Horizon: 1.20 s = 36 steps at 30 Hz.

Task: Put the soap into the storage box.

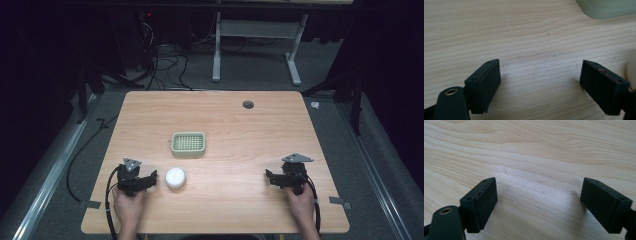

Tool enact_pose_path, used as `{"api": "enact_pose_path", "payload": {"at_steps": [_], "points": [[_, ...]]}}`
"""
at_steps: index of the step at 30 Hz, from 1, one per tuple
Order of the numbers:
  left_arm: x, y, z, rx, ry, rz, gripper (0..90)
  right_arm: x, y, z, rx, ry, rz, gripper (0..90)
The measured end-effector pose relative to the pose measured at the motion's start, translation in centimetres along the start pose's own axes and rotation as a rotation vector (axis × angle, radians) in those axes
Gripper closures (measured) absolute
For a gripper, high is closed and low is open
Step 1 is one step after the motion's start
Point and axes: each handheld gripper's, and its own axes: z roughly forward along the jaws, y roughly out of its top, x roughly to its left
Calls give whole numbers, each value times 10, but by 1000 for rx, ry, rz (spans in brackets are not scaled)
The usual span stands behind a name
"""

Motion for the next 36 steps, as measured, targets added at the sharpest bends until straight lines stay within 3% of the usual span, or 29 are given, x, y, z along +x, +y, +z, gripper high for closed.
{"api": "enact_pose_path", "payload": {"at_steps": [28, 36], "points": [[-1, -1, -1, -1, 5, -6, 178, 0, 0, 0, 0, 2, -4, 152], [2, -1, -2, -11, -11, -33, 177, 0, 0, 0, 0, 3, -3, 152]]}}
